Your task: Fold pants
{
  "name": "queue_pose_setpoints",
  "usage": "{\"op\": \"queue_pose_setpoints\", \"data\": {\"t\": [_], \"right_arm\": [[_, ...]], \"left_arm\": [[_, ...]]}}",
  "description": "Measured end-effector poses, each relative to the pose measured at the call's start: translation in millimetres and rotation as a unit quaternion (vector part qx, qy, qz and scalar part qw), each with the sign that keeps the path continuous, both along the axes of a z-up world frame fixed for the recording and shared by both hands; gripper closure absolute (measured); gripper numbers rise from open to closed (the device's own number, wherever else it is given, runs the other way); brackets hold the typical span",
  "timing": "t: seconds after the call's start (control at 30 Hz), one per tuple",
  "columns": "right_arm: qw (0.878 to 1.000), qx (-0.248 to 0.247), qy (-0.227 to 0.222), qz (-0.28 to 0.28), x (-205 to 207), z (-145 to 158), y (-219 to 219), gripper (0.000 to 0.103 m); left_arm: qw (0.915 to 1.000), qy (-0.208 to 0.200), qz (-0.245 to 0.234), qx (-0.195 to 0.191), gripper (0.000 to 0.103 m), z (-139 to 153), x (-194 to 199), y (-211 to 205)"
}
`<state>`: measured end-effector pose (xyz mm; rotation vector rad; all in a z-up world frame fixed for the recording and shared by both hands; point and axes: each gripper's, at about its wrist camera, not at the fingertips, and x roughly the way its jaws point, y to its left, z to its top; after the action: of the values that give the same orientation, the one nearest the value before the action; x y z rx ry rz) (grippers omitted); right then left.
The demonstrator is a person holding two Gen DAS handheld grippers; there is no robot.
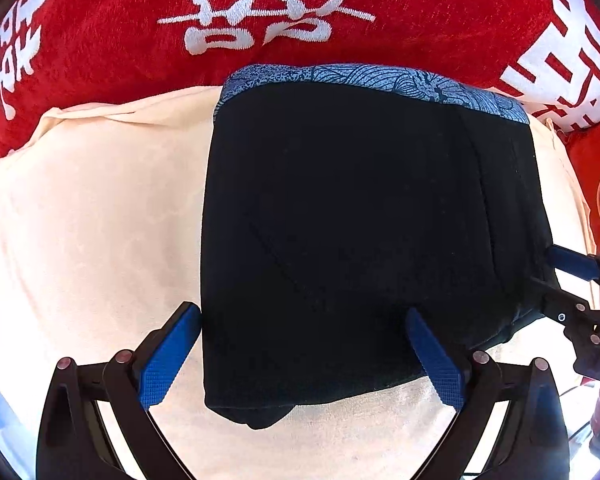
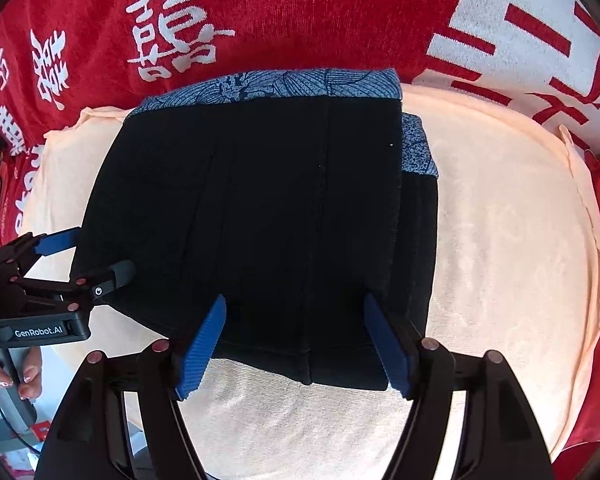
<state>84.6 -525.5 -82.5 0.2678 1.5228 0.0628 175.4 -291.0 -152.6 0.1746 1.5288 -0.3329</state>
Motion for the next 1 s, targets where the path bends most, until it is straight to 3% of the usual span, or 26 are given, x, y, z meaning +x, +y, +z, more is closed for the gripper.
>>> {"op": "queue_pose_setpoints", "data": {"t": [0.47,0.8,1.0], "right_arm": [[1.000,0.004,0.008,-0.017,-4,-1,-10,0.025],[0.995,0.062,0.009,-0.083,-11,3,-50,0.024],[0.987,0.123,-0.005,-0.104,-12,0,-77,0.021]], "left_arm": [[0.9998,-0.015,-0.007,0.013,0.002,17,12,-3],[0.9998,-0.019,0.004,0.004,0.002,22,23,6],[0.9986,-0.031,-0.010,-0.040,0.002,32,41,26]]}}
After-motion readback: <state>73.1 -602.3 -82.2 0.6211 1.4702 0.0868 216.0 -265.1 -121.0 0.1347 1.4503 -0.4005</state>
